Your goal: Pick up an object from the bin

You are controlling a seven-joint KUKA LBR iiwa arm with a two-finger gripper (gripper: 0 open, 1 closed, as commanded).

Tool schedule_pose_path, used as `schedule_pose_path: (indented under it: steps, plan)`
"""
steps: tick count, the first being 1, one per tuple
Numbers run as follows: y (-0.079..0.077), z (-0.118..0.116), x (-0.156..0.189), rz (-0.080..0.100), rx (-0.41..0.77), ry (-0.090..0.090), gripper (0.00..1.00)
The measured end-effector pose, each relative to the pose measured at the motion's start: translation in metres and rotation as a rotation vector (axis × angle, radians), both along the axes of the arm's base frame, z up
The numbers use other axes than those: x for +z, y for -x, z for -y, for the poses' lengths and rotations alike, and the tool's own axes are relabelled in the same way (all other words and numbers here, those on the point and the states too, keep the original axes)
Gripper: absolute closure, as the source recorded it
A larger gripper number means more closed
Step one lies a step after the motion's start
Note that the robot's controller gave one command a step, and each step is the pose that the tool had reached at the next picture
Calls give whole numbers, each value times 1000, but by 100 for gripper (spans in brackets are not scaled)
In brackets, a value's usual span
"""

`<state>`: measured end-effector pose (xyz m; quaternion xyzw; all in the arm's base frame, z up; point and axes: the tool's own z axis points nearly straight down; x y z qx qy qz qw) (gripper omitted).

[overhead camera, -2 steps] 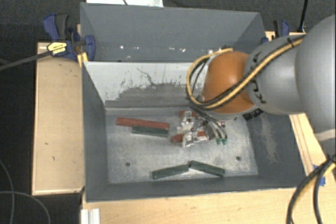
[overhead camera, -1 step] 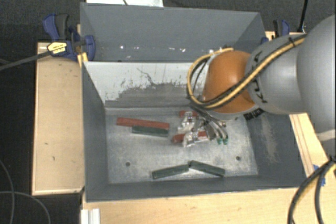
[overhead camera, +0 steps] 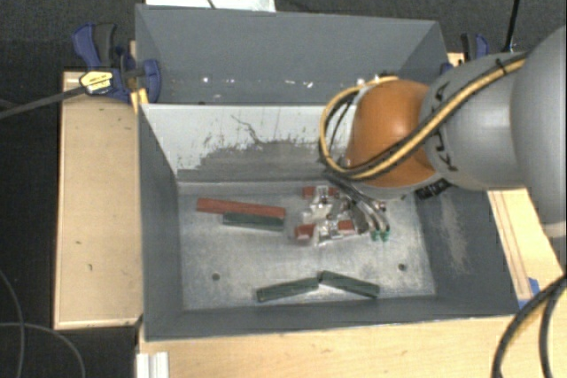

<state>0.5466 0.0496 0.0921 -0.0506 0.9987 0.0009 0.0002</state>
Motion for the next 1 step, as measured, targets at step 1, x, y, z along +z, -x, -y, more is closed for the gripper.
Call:
schedule_pose_path:
  steps: [1]
  plan:
    - [0, 1, 14, 1, 0, 1, 100]
